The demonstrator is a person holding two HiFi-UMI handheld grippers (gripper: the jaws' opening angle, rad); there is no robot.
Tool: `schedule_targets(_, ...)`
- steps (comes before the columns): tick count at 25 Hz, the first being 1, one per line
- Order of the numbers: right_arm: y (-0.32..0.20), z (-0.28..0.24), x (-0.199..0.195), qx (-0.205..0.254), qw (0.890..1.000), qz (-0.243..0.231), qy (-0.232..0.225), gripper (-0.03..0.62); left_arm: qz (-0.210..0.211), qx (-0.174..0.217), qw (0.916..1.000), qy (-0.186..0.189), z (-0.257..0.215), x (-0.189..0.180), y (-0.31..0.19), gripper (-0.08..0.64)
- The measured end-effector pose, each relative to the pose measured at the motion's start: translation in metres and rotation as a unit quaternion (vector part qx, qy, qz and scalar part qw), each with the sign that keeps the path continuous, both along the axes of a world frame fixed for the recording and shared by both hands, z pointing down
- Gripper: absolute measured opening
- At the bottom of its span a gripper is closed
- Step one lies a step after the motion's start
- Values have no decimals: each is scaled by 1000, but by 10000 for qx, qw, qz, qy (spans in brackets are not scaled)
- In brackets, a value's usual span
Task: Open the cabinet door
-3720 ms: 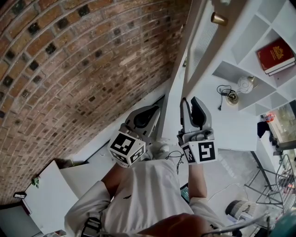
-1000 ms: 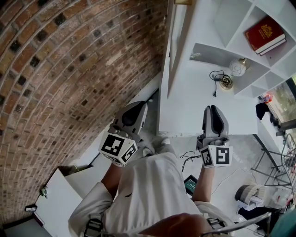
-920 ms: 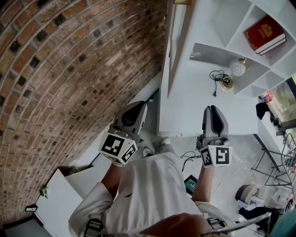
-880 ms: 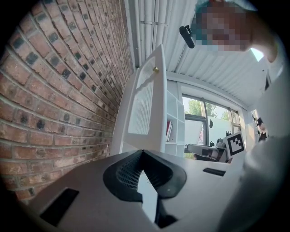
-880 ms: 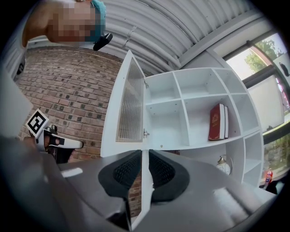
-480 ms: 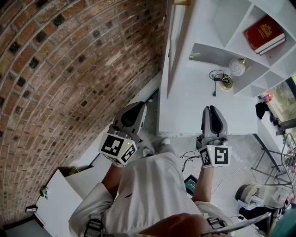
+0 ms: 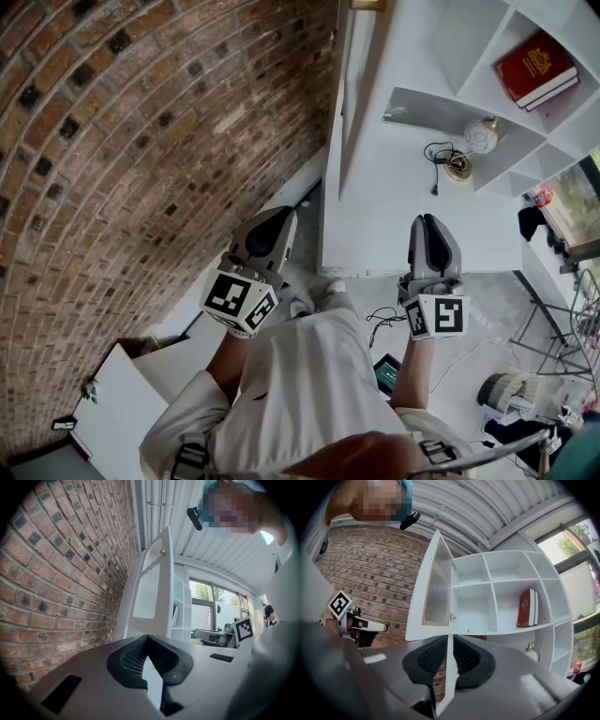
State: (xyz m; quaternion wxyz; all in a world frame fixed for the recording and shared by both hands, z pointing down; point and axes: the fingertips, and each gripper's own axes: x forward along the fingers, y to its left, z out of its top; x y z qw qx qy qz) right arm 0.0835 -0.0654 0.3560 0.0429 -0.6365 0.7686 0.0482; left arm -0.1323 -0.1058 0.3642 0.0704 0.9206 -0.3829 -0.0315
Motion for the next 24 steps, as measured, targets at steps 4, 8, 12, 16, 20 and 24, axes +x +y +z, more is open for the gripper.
schedule_targets(4, 0, -1, -1, 3, 10000, -8, -8, 49, 1, 1, 10000, 7, 0, -1, 0, 9)
schedule_targets(8, 1, 0, 0, 5, 10000, 25, -30, 49, 4, -2, 10000, 11, 0, -1, 0, 9)
schedule_targets(12, 1, -1, -1, 15, 10000, 21, -62, 49, 0, -7, 10000, 23, 1, -2, 0, 9)
schedule_targets(16, 2, -2, -3, 27, 10000, 15, -70, 49, 10, -3, 10000, 25, 0, -3, 1, 9)
schedule_targets(20, 2, -3, -4, 34, 10000, 18, -65, 49, 9, 2, 10000, 28, 0, -4, 1, 9)
schedule_targets(24, 2, -4, -6, 45, 10000, 17, -62, 49, 9, -6, 10000, 26, 1, -5, 1, 9)
